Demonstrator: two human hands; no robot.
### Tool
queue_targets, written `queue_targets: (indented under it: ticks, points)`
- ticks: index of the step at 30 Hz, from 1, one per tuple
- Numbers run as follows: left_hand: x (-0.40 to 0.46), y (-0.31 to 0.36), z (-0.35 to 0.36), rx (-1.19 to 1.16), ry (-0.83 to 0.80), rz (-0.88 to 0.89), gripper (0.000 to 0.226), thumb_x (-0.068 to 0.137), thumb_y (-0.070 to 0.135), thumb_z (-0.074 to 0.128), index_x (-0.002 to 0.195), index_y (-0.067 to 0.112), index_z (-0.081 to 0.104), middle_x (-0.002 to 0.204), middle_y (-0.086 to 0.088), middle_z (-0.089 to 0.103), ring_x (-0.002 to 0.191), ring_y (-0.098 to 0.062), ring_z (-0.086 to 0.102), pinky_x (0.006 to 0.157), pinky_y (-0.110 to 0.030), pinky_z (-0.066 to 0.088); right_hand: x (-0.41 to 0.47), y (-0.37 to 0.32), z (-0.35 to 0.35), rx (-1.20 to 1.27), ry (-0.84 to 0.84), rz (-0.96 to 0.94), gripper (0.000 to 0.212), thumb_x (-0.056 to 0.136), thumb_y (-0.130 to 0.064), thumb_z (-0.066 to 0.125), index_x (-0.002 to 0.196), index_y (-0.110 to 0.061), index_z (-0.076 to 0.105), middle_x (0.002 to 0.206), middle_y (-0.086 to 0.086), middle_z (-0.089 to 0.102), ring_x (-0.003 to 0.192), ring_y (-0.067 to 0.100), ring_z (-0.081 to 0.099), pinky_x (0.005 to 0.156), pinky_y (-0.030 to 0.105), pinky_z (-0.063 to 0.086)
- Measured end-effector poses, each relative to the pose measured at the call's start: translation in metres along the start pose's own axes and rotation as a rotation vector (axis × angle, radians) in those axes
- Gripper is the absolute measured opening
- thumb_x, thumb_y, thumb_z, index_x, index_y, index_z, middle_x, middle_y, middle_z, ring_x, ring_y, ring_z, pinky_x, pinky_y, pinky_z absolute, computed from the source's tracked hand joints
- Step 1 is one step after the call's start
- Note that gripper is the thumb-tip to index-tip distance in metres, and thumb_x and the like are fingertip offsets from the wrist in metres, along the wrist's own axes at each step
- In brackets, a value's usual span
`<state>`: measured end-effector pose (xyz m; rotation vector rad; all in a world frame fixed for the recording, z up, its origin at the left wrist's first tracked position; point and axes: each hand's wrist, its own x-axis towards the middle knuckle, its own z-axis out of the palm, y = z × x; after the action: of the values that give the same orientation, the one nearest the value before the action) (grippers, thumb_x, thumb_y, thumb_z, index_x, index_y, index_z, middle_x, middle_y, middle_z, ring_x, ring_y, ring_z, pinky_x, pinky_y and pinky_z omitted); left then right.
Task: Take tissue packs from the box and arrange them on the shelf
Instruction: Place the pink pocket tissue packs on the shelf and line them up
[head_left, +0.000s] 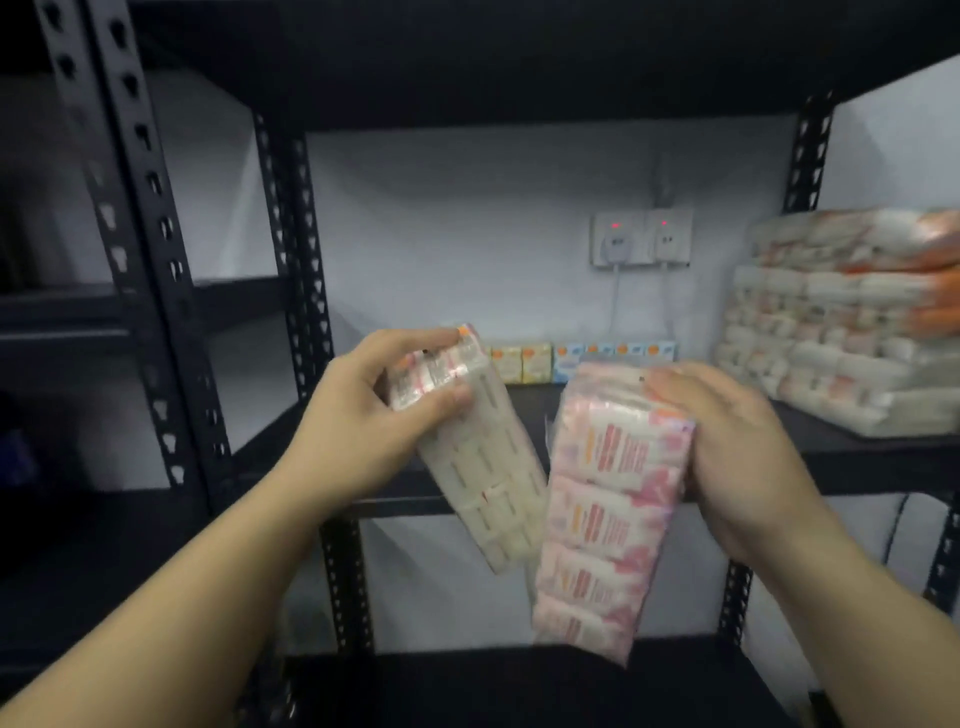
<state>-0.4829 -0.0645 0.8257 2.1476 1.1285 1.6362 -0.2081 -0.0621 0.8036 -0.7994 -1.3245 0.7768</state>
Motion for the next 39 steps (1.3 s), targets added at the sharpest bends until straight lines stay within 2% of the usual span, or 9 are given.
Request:
queue_targets:
  ticks: [3, 7, 11, 19, 23, 26, 29, 36, 39]
  points:
    - [0.034, 0.015, -0.014, -0.019, 0.017, 0.036, 0.035, 0.087, 0.03, 0.08, 0.122, 0.029, 0.074, 0.112, 0.013, 0.075, 0.101, -0.01, 0.072, 0.081, -0.027, 0.061, 0.035, -0.034, -0.001, 0.005, 0.056, -0.079, 0.034, 0.075, -0.046, 0.069, 0.082, -0.013, 0.078, 0.087, 0.011, 0.077, 0.081, 0.025, 0.068, 0.082, 0.047, 0.054]
    - [0.066, 0.02, -0.025, -0.038, 0.098, 0.068, 0.031, 0.091, 0.024, 0.078, 0.121, 0.026, 0.073, 0.115, 0.018, 0.074, 0.101, -0.007, 0.071, 0.085, -0.028, 0.06, 0.074, -0.062, -0.005, -0.11, 0.131, -0.243, 0.039, 0.082, -0.049, 0.062, 0.081, -0.011, 0.071, 0.077, 0.009, 0.072, 0.074, 0.016, 0.066, 0.071, 0.043, 0.051]
    - [0.073, -0.009, -0.017, -0.017, 0.167, 0.056, 0.034, 0.092, 0.028, 0.078, 0.125, 0.026, 0.07, 0.119, 0.008, 0.071, 0.107, -0.013, 0.069, 0.094, -0.044, 0.059, 0.101, -0.044, -0.003, -0.311, 0.203, -0.373, 0.043, 0.095, -0.045, 0.058, 0.085, -0.003, 0.06, 0.078, 0.011, 0.067, 0.07, 0.013, 0.057, 0.069, 0.042, 0.05]
    - [0.058, -0.083, 0.003, -0.011, 0.138, -0.001, 0.057, 0.088, 0.042, 0.08, 0.14, 0.039, 0.058, 0.14, 0.013, 0.06, 0.128, -0.011, 0.06, 0.106, -0.044, 0.053, 0.105, 0.032, 0.006, -0.57, 0.004, -0.42, 0.034, 0.097, -0.046, 0.064, 0.088, -0.013, 0.061, 0.069, 0.008, 0.063, 0.063, 0.014, 0.058, 0.057, 0.032, 0.044]
    - [0.051, -0.103, -0.003, 0.142, -0.023, -0.053, 0.081, 0.086, 0.04, 0.082, 0.153, 0.051, 0.038, 0.145, 0.03, 0.048, 0.135, 0.008, 0.046, 0.114, -0.032, 0.04, 0.11, 0.051, 0.009, -0.637, -0.003, -0.376, 0.023, 0.095, -0.053, 0.061, 0.096, -0.03, 0.06, 0.08, -0.002, 0.067, 0.075, 0.015, 0.063, 0.064, 0.039, 0.053]
    - [0.047, -0.116, -0.004, 0.283, -0.092, -0.095, 0.089, 0.083, 0.036, 0.085, 0.155, 0.049, 0.034, 0.143, 0.03, 0.049, 0.135, 0.002, 0.047, 0.116, -0.037, 0.041, 0.114, 0.067, 0.01, -0.732, -0.058, -0.323, 0.021, 0.094, -0.054, 0.063, 0.099, -0.034, 0.057, 0.091, -0.01, 0.066, 0.084, 0.01, 0.061, 0.072, 0.04, 0.053]
    - [0.044, -0.13, -0.007, 0.312, -0.116, -0.15, 0.095, 0.08, 0.037, 0.087, 0.156, 0.047, 0.03, 0.143, 0.024, 0.053, 0.135, -0.002, 0.049, 0.116, -0.036, 0.042, 0.114, 0.083, 0.015, -0.798, -0.15, -0.302, 0.021, 0.094, -0.053, 0.065, 0.105, -0.039, 0.055, 0.106, -0.018, 0.063, 0.096, 0.005, 0.058, 0.077, 0.028, 0.044]
    - [0.037, -0.152, -0.008, 0.347, -0.148, -0.222, 0.087, 0.082, 0.042, 0.085, 0.154, 0.041, 0.037, 0.149, 0.018, 0.053, 0.136, -0.003, 0.049, 0.113, -0.03, 0.043, 0.106, 0.111, 0.022, -0.936, -0.196, -0.323, 0.053, 0.086, -0.06, 0.07, 0.125, -0.026, 0.06, 0.12, -0.014, 0.058, 0.117, 0.01, 0.051, 0.099, 0.033, 0.044]
    - [0.043, -0.157, -0.007, 0.368, -0.146, -0.242, 0.083, 0.081, 0.051, 0.081, 0.152, 0.039, 0.04, 0.146, 0.012, 0.052, 0.133, -0.009, 0.052, 0.114, -0.039, 0.045, 0.108, 0.106, 0.023, -0.922, -0.224, -0.299, 0.063, 0.078, -0.069, 0.071, 0.127, -0.031, 0.059, 0.123, -0.017, 0.056, 0.118, 0.008, 0.05, 0.1, 0.031, 0.044]
